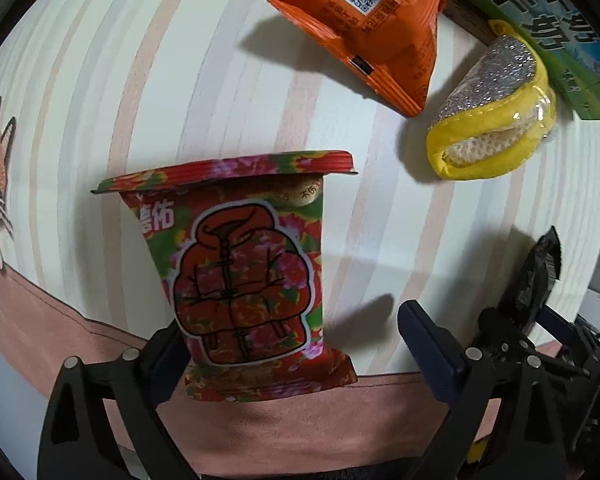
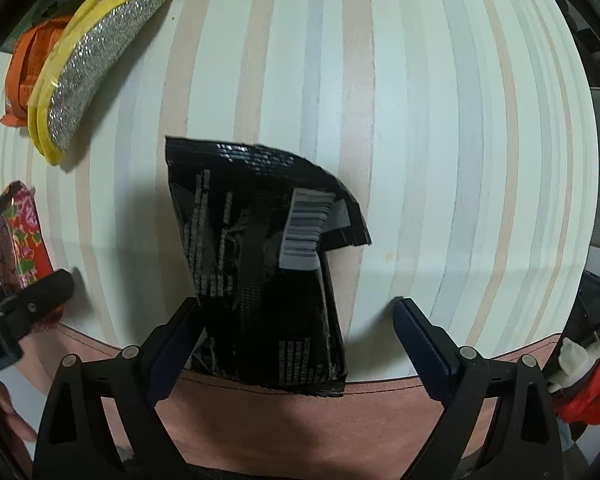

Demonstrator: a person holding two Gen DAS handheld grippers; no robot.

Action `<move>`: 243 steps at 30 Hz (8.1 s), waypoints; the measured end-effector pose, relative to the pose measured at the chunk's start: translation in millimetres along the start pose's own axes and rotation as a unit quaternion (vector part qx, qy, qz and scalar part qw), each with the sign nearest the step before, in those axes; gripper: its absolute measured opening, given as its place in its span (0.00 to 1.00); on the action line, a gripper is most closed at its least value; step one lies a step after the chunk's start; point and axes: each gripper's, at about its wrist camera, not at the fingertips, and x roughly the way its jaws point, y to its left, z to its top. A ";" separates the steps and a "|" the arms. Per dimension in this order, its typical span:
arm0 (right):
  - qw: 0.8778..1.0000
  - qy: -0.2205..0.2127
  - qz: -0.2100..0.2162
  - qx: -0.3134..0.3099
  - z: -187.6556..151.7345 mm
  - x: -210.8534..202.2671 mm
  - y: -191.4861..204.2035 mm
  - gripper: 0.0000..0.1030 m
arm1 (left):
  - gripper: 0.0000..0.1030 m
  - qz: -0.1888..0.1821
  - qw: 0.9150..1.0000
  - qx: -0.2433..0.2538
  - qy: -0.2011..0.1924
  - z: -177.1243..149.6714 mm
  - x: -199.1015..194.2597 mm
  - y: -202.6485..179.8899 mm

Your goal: Organize soft objects

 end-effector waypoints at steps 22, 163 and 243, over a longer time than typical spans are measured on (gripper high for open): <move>0.997 -0.039 0.052 -0.043 -26.8 -38.4 45.2 0.45 | 0.43 0.009 0.998 0.006 -0.057 -35.3 -49.8 -15.9; 0.999 -0.035 0.024 -0.029 -14.4 -11.3 23.5 0.49 | 0.51 0.059 0.992 0.089 -0.062 -15.3 -34.3 -20.0; 0.981 -0.194 0.027 0.014 140.7 -215.0 -0.3 1.00 | 0.99 0.064 0.969 0.098 -0.218 129.8 -252.7 -55.8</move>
